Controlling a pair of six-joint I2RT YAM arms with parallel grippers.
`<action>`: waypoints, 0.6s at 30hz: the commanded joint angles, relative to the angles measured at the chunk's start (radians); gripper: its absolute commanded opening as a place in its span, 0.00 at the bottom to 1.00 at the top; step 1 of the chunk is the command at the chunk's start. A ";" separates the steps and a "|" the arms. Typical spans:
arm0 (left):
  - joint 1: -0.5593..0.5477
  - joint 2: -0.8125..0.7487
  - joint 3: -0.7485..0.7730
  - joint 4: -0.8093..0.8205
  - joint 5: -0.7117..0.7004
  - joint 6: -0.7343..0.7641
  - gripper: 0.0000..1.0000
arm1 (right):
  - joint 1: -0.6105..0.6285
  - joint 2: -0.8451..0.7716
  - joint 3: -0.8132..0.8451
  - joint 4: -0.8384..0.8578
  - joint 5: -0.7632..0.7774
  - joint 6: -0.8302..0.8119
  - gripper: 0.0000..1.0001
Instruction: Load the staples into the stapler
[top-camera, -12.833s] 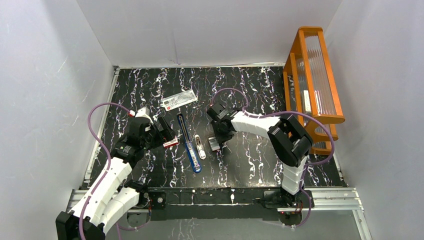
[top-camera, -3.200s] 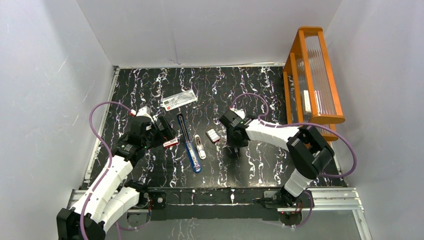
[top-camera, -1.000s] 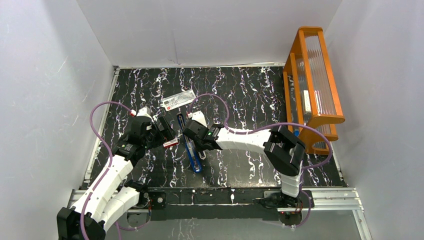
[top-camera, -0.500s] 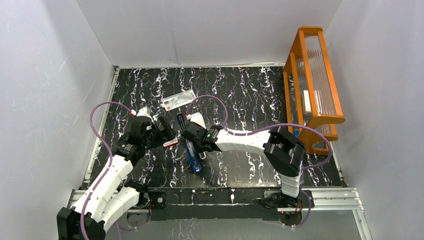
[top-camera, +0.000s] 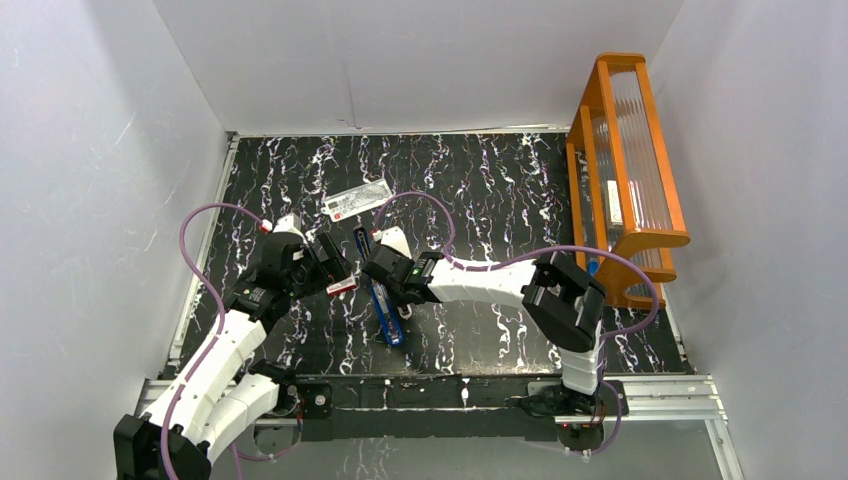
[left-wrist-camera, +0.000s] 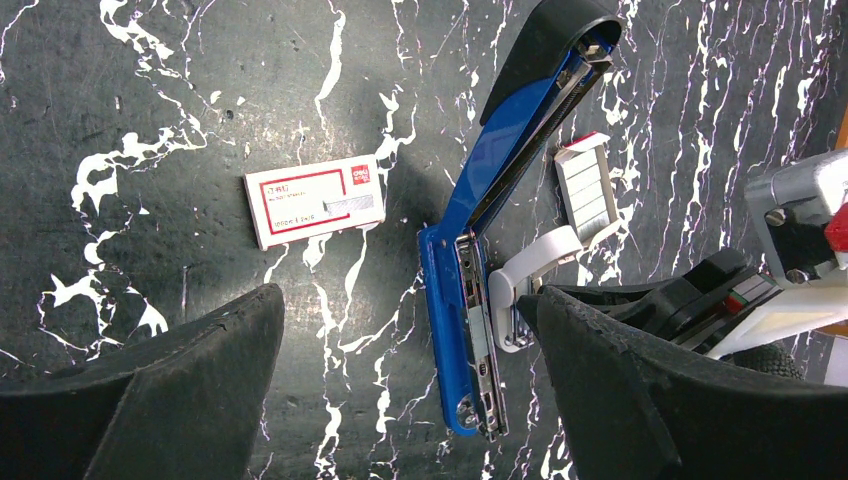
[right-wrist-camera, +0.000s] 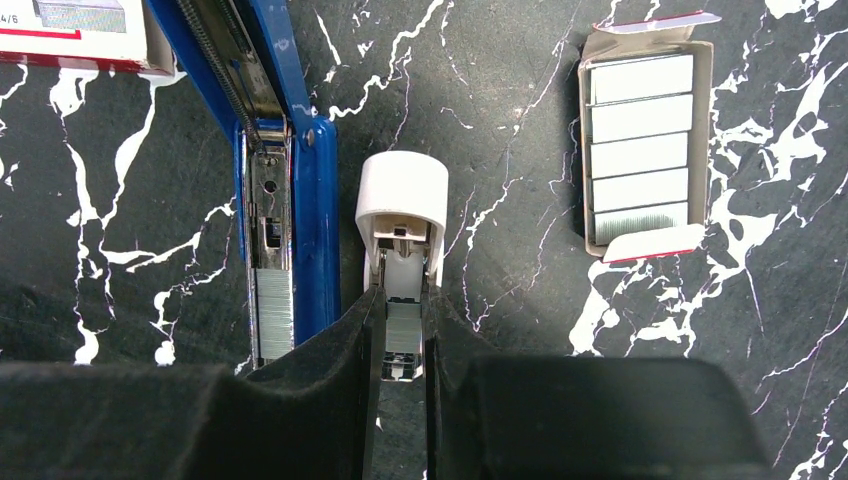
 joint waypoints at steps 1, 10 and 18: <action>-0.002 0.002 0.001 -0.018 -0.017 -0.002 0.94 | 0.004 -0.001 0.028 0.035 0.014 0.008 0.26; -0.002 0.004 0.003 -0.015 -0.016 -0.002 0.94 | 0.004 -0.001 0.025 0.040 0.010 0.008 0.26; -0.002 0.005 0.003 -0.012 -0.015 -0.001 0.94 | 0.004 0.004 0.022 0.029 0.022 0.006 0.26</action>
